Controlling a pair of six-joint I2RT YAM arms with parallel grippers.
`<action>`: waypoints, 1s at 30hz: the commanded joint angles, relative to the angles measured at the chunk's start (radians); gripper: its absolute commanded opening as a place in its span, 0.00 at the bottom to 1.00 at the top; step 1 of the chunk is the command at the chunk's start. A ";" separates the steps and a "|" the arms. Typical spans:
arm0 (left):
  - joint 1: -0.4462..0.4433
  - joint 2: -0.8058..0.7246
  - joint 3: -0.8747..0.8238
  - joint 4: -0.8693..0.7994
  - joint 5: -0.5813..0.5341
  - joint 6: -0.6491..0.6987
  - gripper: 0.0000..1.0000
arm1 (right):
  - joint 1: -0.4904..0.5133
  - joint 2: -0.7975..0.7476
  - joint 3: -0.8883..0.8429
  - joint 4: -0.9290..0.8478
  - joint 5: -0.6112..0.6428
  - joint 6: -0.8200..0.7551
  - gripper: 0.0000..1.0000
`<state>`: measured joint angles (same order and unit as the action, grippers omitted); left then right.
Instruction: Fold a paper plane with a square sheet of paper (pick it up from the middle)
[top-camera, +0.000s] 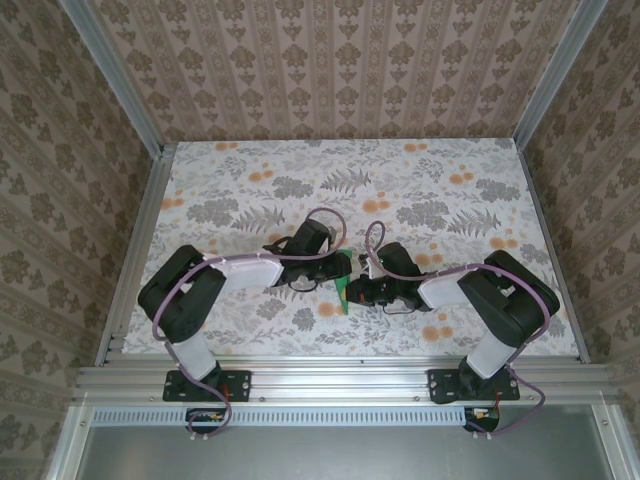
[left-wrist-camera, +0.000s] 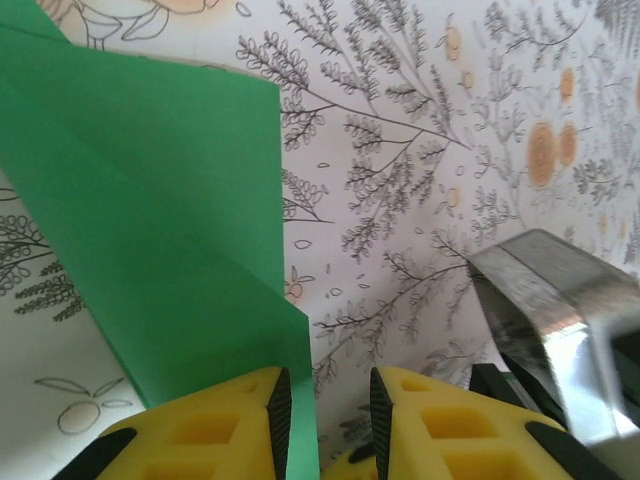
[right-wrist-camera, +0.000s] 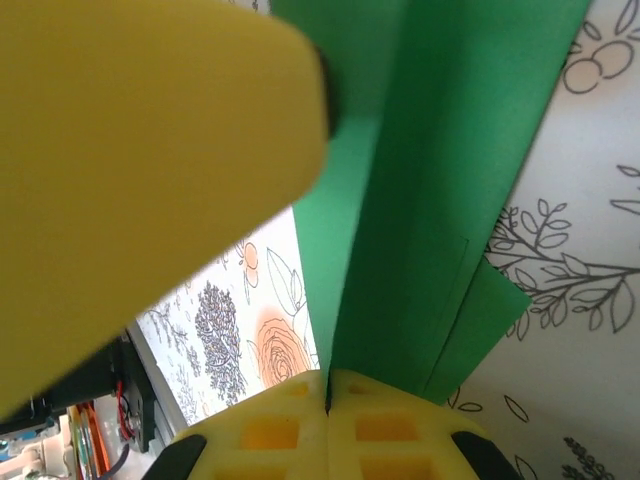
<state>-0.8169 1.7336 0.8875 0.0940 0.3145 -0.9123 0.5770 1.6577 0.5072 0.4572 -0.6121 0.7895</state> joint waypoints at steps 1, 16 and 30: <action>0.001 0.026 0.035 0.024 0.012 0.038 0.31 | -0.011 0.011 -0.016 0.029 -0.040 0.011 0.06; 0.002 0.103 0.061 0.029 0.046 0.050 0.30 | -0.015 -0.097 0.012 -0.177 0.077 -0.028 0.42; -0.002 0.113 0.082 0.036 0.057 0.046 0.30 | -0.011 -0.165 0.098 -0.405 0.207 -0.155 0.52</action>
<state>-0.8169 1.8355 0.9432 0.1211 0.3534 -0.8848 0.5663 1.4921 0.5724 0.1402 -0.4511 0.6880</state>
